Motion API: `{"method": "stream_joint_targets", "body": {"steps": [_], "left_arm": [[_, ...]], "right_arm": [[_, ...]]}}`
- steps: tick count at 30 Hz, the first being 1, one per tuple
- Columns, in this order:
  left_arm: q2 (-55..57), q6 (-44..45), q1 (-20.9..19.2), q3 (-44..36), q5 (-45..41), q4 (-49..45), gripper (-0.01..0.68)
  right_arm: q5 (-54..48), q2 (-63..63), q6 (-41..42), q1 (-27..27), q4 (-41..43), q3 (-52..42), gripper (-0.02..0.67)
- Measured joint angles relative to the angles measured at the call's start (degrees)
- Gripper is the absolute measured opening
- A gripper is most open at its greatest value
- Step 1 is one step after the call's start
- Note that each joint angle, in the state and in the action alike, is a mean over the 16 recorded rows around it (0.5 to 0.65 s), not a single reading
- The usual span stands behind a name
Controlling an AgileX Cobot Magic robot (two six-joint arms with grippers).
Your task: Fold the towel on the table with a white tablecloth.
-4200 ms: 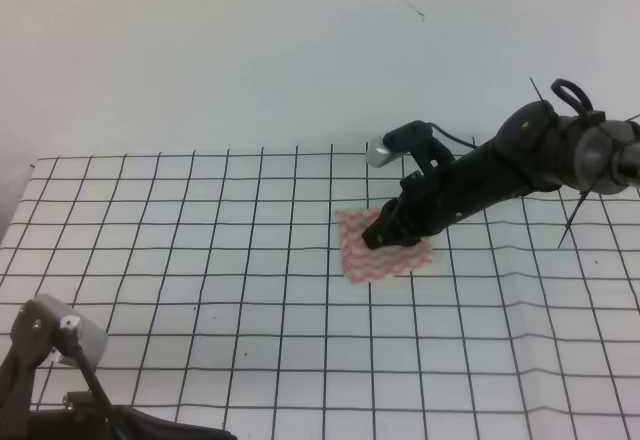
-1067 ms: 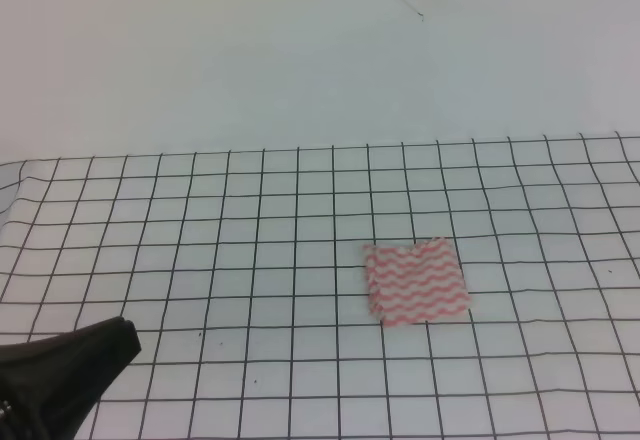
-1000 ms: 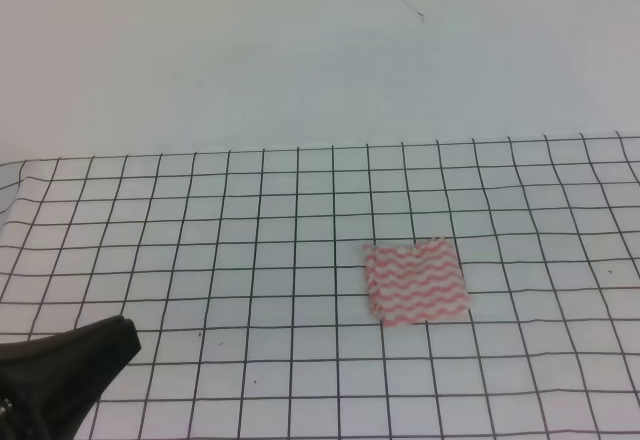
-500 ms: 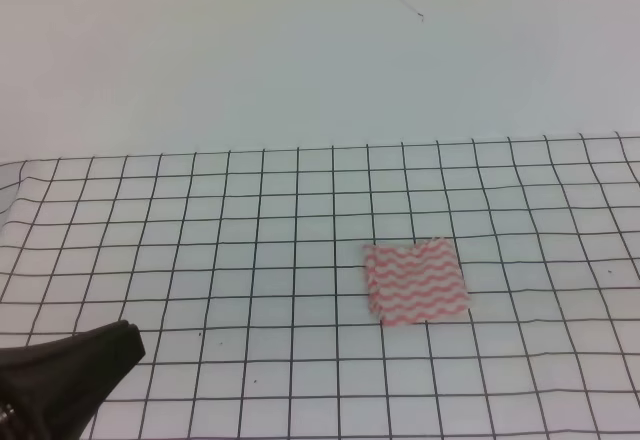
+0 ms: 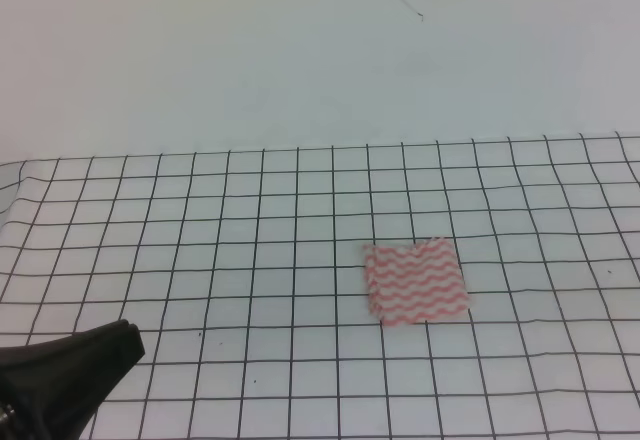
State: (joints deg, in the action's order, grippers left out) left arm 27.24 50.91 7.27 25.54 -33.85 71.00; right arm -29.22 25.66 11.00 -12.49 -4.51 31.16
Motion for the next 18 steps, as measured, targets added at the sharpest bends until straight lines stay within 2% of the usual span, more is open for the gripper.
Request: {"method": "stream_joint_targets", "body": {"steps": [18], "left_arm": [[-0.3, 1.4, 0.0, 0.0, 0.2, -0.2, 0.001]], "right_arm": [[0.0, 0.1, 0.0, 0.0, 0.0, 0.0, -0.001]]}}
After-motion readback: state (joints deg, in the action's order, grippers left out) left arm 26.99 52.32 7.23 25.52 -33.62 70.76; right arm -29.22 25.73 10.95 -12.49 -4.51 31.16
